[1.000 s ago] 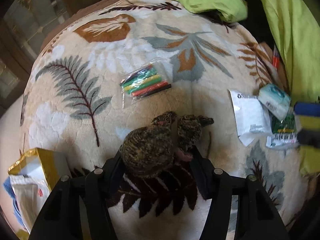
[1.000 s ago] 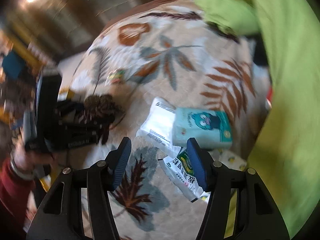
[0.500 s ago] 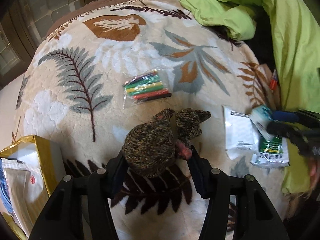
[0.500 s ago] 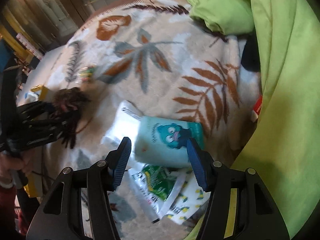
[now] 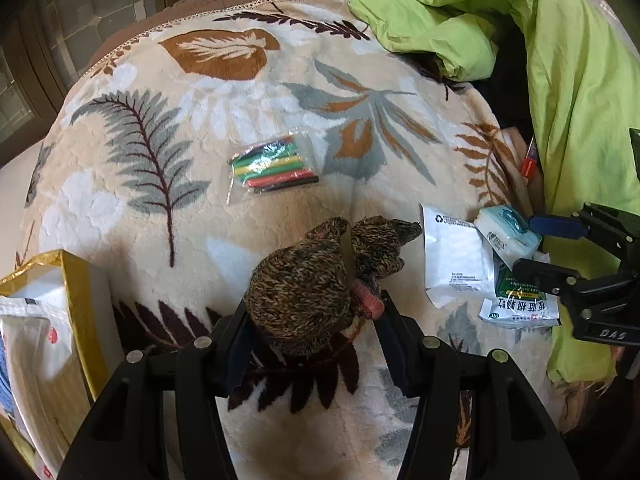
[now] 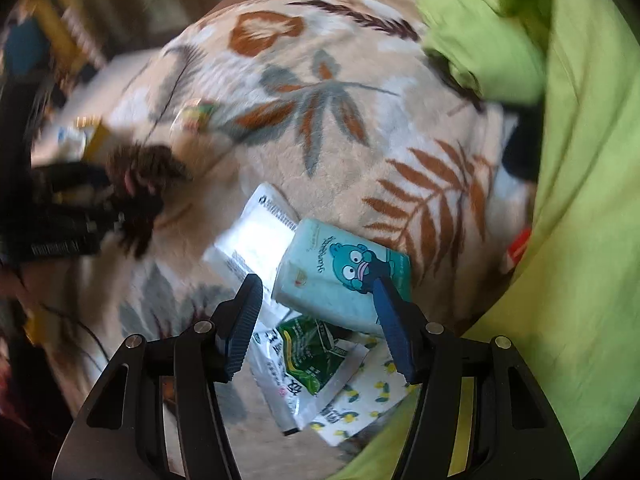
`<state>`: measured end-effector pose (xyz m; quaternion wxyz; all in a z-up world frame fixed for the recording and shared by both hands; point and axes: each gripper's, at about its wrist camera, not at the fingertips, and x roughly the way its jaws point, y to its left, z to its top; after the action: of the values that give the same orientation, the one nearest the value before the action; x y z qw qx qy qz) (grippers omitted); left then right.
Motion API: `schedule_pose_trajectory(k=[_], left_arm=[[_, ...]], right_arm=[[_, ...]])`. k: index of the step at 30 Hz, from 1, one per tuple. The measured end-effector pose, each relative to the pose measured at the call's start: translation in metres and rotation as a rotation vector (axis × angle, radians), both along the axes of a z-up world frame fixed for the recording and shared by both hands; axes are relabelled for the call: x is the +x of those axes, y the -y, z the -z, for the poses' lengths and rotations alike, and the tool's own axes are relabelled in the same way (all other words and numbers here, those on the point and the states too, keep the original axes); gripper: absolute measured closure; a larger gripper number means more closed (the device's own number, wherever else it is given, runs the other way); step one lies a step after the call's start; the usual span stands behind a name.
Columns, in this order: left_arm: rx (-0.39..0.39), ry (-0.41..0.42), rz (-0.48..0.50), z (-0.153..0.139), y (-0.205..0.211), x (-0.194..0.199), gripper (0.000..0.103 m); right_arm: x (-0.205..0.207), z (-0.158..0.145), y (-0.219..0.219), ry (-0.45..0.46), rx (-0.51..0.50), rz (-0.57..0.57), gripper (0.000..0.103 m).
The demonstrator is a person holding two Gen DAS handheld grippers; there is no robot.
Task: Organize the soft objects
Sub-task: 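Grasp the brown knit hedgehog with the left gripper while the right gripper grasps the blue tissue pack, then carry the hedgehog and tissue pack into the white box, open both grippers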
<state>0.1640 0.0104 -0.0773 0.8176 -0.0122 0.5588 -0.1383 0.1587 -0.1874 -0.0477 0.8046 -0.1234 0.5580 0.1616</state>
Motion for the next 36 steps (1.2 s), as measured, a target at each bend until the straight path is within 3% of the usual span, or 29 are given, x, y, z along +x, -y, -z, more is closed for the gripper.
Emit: schedule_pose_trajectory(k=[6, 10, 13, 19, 21, 28, 36], left_arm=[[-0.002, -0.004, -0.006, -0.002, -0.001, -0.001, 0.046], [-0.001, -0.008, -0.009, -0.002, -0.001, -0.001, 0.046], [-0.001, -0.011, -0.007, -0.001, 0.000, -0.002, 0.046], [-0.006, -0.008, -0.011, -0.003, 0.001, -0.004, 0.046], [-0.010, -0.004, -0.014, -0.005, 0.000, -0.006, 0.046], [-0.024, 0.013, -0.022, -0.017, -0.002, -0.015, 0.046], [-0.038, 0.045, -0.057, -0.037, -0.017, -0.034, 0.046]], right_arm=[[0.007, 0.017, -0.005, 0.048, -0.120, -0.063, 0.045], [0.012, 0.026, -0.004, 0.068, -0.139, -0.099, 0.045], [0.020, 0.026, 0.003, 0.036, -0.078, -0.049, 0.048], [0.021, 0.016, 0.015, 0.016, 0.020, 0.026, 0.075], [0.020, 0.007, 0.021, 0.028, 0.062, 0.057, 0.080], [0.004, -0.018, 0.028, 0.040, 0.194, 0.102, 0.085], [-0.013, -0.041, -0.004, 0.053, 0.314, 0.065, 0.087]])
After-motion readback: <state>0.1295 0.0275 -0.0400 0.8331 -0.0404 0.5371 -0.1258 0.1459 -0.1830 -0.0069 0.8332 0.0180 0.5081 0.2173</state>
